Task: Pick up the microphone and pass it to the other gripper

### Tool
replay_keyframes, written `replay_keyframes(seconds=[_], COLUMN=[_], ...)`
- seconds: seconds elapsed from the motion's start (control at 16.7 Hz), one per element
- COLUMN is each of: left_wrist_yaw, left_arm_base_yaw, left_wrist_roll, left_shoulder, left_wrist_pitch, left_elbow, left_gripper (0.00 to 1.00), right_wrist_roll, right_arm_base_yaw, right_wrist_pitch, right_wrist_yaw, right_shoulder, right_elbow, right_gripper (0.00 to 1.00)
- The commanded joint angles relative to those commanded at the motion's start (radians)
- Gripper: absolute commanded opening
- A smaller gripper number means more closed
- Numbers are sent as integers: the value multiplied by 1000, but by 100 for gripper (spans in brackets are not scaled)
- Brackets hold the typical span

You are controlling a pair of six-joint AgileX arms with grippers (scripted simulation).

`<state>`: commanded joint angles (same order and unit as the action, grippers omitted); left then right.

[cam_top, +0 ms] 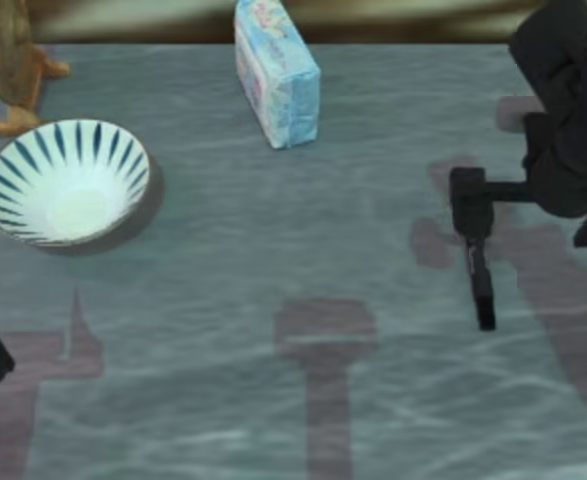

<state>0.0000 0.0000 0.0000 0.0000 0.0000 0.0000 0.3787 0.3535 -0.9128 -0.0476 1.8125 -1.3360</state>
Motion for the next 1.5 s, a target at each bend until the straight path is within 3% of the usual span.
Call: replay_keyframes(seconds=[0.3, 0.72, 1.26, 1.5], left_wrist_yaw=[0, 0, 0, 0], left_arm_base_yaw=[0, 0, 0, 0], left_wrist_roll=[0, 0, 0, 0], left_shoulder=[0, 0, 0, 0], left_wrist_pitch=[0, 0, 0, 0], left_elbow=[0, 0, 0, 0], left_gripper=[100, 100, 100, 100], right_wrist_roll=[44, 44, 37, 37], right_arm_base_yaw=[41, 38, 32, 32], right_wrist_pitch=[-95, -94, 214, 233], right_wrist_yaw=[-5, -4, -6, -6], right_shoulder=[184, 191, 357, 370], right_elbow=[-162, -166, -26, -16], right_gripper=[100, 100, 100, 100])
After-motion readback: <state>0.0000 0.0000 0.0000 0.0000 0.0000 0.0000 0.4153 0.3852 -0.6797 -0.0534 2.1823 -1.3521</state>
